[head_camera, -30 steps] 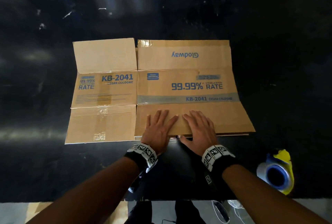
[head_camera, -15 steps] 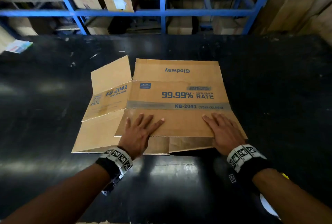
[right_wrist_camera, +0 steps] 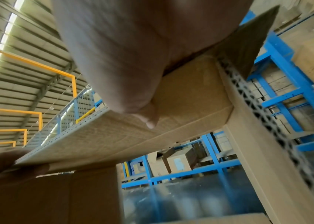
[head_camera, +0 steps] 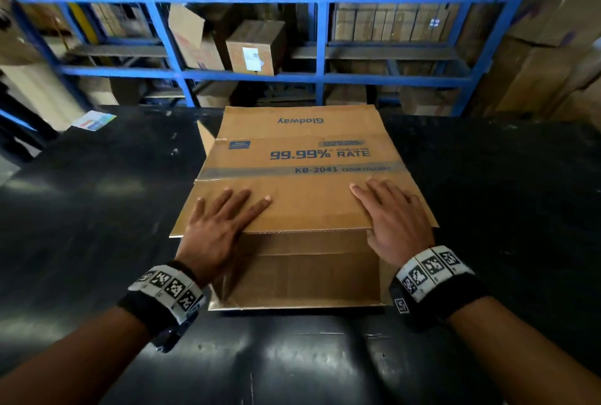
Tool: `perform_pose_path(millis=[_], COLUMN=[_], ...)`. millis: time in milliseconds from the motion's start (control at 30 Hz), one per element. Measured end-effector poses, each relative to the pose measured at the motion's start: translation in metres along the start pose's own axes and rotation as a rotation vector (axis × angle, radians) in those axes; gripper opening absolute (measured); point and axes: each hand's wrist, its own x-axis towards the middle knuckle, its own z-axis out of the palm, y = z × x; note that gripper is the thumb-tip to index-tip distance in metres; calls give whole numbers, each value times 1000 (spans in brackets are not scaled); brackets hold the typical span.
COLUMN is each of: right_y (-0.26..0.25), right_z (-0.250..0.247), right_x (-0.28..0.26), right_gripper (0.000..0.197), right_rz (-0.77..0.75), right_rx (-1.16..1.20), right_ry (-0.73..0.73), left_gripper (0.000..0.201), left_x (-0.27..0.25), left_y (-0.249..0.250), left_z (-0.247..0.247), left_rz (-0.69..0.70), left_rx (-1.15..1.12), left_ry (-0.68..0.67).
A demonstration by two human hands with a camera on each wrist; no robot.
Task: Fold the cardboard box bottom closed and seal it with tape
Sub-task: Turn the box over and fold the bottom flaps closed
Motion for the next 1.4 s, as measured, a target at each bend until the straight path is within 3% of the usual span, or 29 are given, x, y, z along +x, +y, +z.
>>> perform_pose_path(millis=[100, 200, 300, 400, 467, 533, 600, 767, 967, 1133, 1300, 1400], right_y=[-7, -1, 19, 45, 59, 69, 72, 65, 43, 25, 8, 7], right_z=[17, 31, 30, 23, 21, 22, 26, 31, 37, 43, 59, 59], right_x=[-18, -34, -41, -47, -51, -55, -56, -51, -51, -42, -41, -42], right_gripper=[84, 87, 96, 116, 124, 131, 127, 95, 82, 73, 62, 75], right_rz=[-9, -17, -56, -96, -153, -197, -216, -182, -98, 15, 107, 118], right_rx=[11, 22, 52, 9, -65, -129, -152, -121, -35, -15, 76, 76], right_ry=[-69, -114, -189, -319, -341, -334, -307, -174, -33, 43, 173, 134], left_gripper=[93, 74, 75, 96, 118, 127, 129, 138, 110, 83, 89, 91], left_x=[-21, -35, -37, -34, -32, -33, -34, -34, -36, -26, -26, -31], left_y=[6, 14, 14, 7, 1, -2, -3, -20, -34, -13, 10, 9], left_z=[21, 34, 35, 33, 31, 31, 32, 22, 25, 27, 42, 44], left_rz=[-10, 7, 65, 152, 189, 209, 218, 291, 260, 97, -123, -100], left_rx=[43, 43, 23, 48, 84, 102, 116, 149, 156, 125, 75, 35], left_ry=[-18, -5, 5, -30, -54, -51, -40, -88, -33, 87, 146, 155])
